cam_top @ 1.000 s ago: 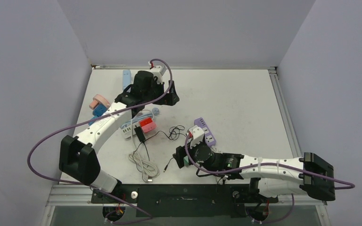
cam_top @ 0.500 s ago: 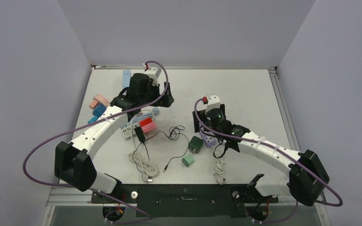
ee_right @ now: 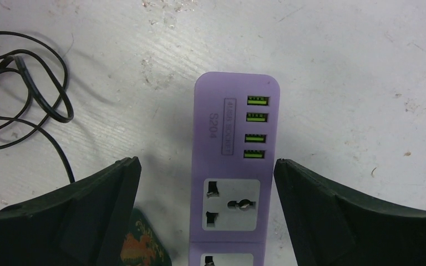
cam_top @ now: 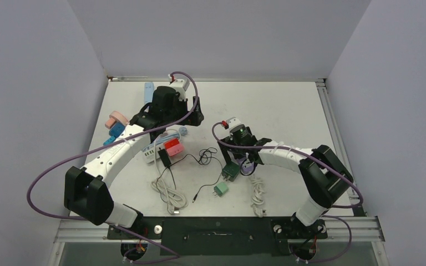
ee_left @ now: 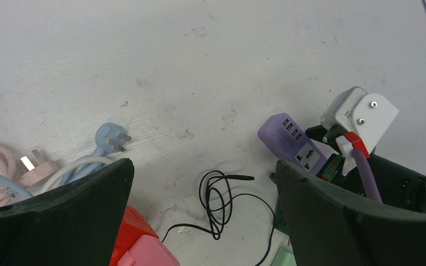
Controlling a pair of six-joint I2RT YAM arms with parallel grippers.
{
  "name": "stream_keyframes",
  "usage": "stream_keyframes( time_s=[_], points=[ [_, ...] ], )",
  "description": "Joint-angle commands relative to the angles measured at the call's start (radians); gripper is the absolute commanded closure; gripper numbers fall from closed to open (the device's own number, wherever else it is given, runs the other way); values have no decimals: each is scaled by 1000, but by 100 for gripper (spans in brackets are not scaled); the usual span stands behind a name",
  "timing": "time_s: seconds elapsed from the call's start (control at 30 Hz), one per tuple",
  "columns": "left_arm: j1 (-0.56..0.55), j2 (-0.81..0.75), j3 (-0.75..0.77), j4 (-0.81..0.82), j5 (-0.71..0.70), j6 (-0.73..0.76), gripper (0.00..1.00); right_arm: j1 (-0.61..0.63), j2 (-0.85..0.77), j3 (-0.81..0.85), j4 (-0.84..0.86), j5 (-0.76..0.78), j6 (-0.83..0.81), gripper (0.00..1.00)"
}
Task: Pull the plug off the socket
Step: Move the socket to the center of the board.
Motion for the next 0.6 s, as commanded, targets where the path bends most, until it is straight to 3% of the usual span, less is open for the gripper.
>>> stream_keyframes(
  time_s=[0.0, 0.07, 0.23, 0.47, 0.57],
  points=[
    [8, -9, -2, 23, 26, -1, 3, -19, 20, 50, 40, -6, -27, 3],
    [8, -7, -2, 24, 30, -3, 3, -30, 35, 50, 44, -12, -28, 3],
    [8, -7, -2, 23, 32, -5, 3, -48, 55, 40, 51, -19, -28, 20],
    [9, -7, 1, 20, 25, -2, 3, -125, 42, 11, 60, -3, -30, 64],
    [10, -15, 1, 19, 14, 2, 3, -181, 29, 3, 57, 21, -40, 71]
  ],
)
